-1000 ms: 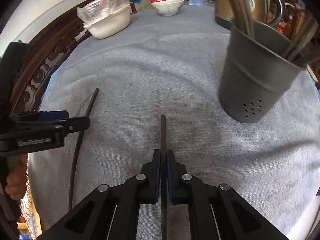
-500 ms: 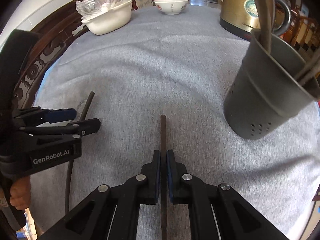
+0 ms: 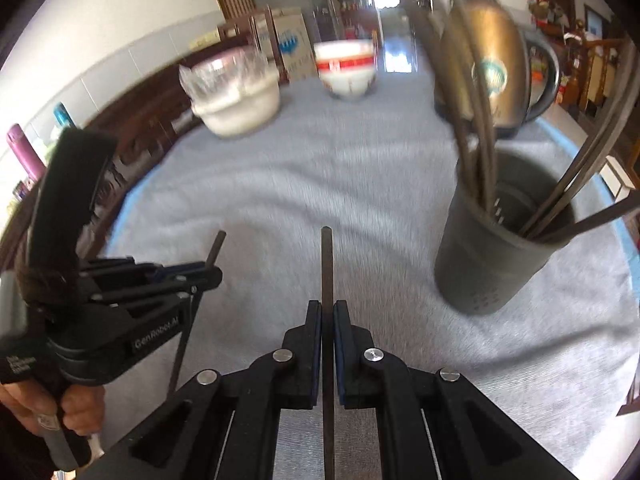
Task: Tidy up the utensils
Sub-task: 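Close the left tool on the last chopstick on the cloth, then lift both held chopsticks up toward the grey holder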
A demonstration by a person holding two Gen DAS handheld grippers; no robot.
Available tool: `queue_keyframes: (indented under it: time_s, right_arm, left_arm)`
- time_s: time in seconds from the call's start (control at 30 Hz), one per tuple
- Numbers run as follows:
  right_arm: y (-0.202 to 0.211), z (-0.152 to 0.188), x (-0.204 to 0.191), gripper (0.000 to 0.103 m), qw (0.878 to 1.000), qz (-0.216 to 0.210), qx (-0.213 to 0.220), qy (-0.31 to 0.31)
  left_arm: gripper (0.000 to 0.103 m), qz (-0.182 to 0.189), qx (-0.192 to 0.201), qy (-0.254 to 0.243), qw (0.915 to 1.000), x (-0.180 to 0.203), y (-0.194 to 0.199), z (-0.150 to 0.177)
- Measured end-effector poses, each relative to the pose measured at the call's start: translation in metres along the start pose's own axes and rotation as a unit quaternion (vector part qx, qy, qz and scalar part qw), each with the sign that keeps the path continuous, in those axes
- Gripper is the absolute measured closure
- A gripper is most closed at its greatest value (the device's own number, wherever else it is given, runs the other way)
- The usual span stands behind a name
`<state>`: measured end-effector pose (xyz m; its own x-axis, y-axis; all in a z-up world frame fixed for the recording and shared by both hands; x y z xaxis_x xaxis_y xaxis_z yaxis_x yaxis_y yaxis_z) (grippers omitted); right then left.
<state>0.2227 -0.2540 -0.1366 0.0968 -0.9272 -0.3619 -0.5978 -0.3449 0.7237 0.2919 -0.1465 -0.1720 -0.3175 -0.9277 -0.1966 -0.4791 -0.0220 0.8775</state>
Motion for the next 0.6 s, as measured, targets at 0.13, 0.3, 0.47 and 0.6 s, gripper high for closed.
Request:
queue_keyframes:
  time_s: [0.13,0.3,0.47,0.6]
  right_arm:
    - [0.026,-0.012,-0.015,0.096,0.999,-0.014,0.046,0.013]
    - [0.059,-0.022,-0.033,0.096,0.994,-0.025,0.098,0.032]
    - [0.086,-0.028,-0.045,0.096,0.989,-0.03,0.135,0.043]
    - [0.104,-0.031,-0.05,0.096,0.986,-0.03,0.158,0.05]
  left_arm:
    - [0.096,-0.001,0.033,0.01,0.9994,-0.015,0.025,-0.005]
    - [0.096,-0.002,0.074,0.02,0.9971,-0.028,0.06,-0.011]
    - [0.096,-0.003,0.107,0.023,0.994,-0.029,0.087,-0.015]
    - [0.096,-0.006,0.129,0.027,0.9912,-0.029,0.11,-0.016]
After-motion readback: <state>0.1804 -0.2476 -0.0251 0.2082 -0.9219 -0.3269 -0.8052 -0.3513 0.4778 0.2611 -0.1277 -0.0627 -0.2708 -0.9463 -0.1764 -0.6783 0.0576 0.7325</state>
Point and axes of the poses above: each gripper's, at about its wrist camera, not at the fingertips, and y roughly against the way its jaws point, x to its right, z to its underside, the point moved 7 cm from there along -y, roughly the way its jaws point, and after that the axes turned 12 degrees about -z, right-handed, at the moved point
